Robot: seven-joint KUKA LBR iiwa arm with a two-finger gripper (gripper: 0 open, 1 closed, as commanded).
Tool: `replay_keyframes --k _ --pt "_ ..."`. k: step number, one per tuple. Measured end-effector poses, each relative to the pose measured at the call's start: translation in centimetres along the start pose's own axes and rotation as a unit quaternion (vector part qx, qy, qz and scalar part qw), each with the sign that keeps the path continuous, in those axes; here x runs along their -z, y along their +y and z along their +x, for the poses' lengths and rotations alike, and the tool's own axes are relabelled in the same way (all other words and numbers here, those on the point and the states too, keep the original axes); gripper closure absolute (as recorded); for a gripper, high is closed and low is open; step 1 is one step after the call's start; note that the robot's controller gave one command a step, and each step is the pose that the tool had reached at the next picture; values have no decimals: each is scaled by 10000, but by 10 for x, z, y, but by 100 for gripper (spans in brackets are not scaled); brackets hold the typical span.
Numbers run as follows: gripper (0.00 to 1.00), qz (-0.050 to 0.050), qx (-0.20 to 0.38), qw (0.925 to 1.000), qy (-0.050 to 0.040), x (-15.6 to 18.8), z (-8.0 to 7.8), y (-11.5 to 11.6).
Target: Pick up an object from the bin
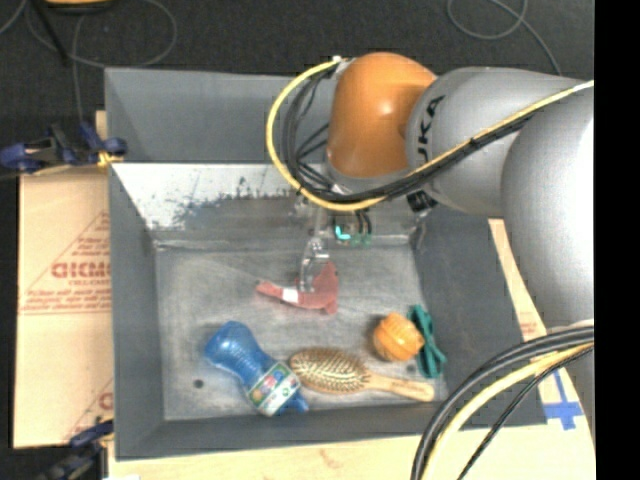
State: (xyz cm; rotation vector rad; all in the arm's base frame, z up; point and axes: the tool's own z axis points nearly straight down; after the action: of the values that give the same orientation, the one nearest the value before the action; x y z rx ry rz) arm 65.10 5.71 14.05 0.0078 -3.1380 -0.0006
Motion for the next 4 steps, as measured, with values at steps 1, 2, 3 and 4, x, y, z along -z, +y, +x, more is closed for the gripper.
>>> replay_keyframes --k 1,2,3,4 --pt "0 -6 -3 10000 -41 5 -2 0" --pt "0 14 475 9989 -50 -57 35 -30" --pt "0 -4 445 9990 -29 -52 39 -38" --pt "0 15 834 9965 -58 -37 34 -51"
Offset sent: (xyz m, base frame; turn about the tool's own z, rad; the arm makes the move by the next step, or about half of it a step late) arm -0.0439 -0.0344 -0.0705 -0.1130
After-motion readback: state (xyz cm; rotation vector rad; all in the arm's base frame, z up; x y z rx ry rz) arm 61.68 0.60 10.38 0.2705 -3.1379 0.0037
